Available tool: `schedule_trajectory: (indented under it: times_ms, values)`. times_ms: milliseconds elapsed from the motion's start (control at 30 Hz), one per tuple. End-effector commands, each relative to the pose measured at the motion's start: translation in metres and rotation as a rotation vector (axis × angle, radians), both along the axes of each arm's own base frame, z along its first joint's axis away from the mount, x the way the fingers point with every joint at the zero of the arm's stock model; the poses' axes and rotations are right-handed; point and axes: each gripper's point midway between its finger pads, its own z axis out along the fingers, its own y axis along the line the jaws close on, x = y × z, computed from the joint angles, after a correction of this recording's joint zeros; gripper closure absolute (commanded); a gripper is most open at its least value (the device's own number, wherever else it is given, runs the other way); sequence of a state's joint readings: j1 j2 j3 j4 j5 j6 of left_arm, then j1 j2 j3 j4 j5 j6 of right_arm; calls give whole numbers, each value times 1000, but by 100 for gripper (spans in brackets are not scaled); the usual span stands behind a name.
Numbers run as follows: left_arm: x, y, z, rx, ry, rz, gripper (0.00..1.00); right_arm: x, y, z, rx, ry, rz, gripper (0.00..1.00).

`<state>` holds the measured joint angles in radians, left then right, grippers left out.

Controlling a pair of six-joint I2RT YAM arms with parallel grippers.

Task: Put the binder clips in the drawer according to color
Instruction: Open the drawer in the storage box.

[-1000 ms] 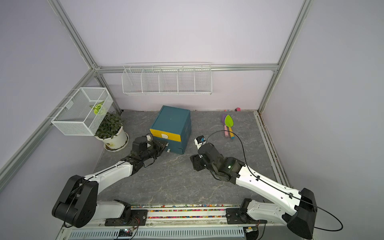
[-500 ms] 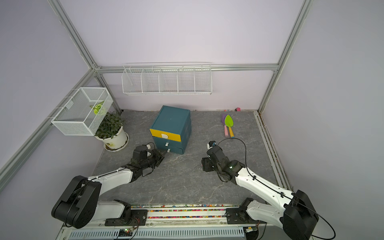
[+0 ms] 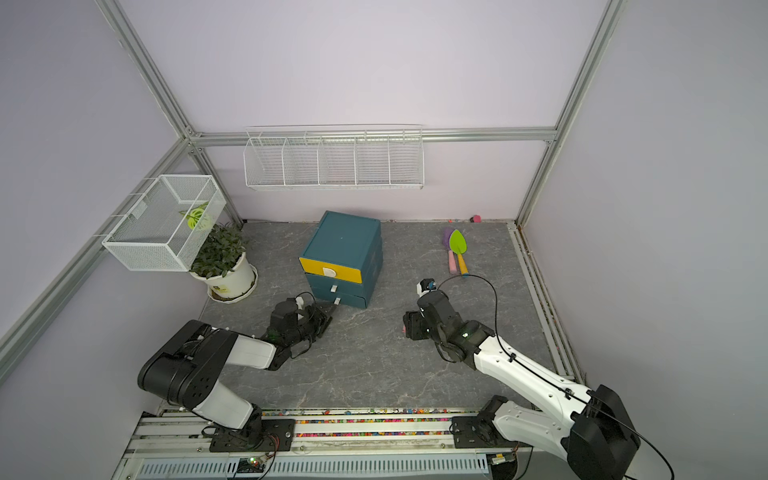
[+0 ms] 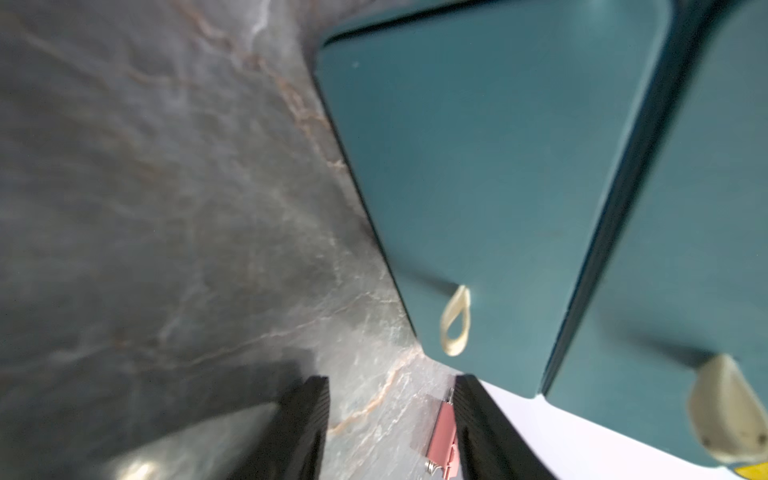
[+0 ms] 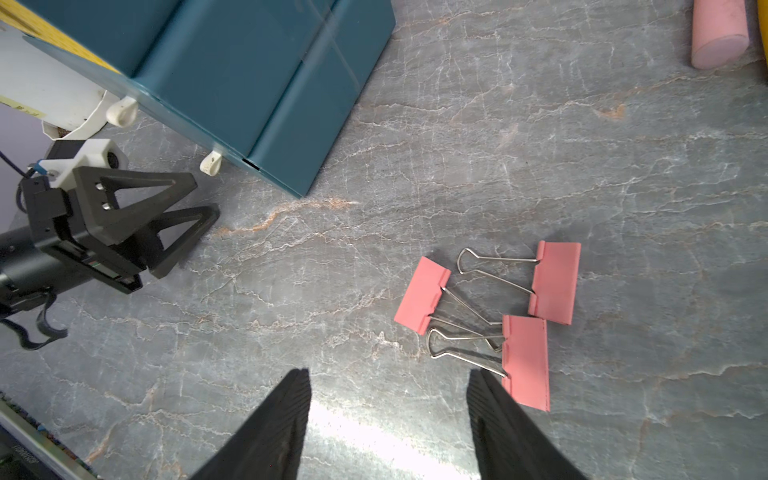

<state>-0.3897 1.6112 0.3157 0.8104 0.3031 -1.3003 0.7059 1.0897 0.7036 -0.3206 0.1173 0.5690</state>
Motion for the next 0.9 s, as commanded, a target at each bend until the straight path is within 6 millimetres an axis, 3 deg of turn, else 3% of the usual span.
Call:
schedule_trajectory:
  times_ms: [0,500,667,800,867]
  values:
    - [13,-2,13,-40,-57,22,47,-1,0,-1,25,4,-3,34]
    - [36,-14,18,-95,-88,20,64,-2,2,-5,31,17,1,35]
    - [37,-15,19,-93,-89,18,77,-3,2,-4,30,18,2,35]
    - [34,-12,16,-85,-80,23,96,-3,1,-3,26,16,4,35]
    - [31,-11,14,-78,-72,25,100,-3,0,-4,21,16,1,35]
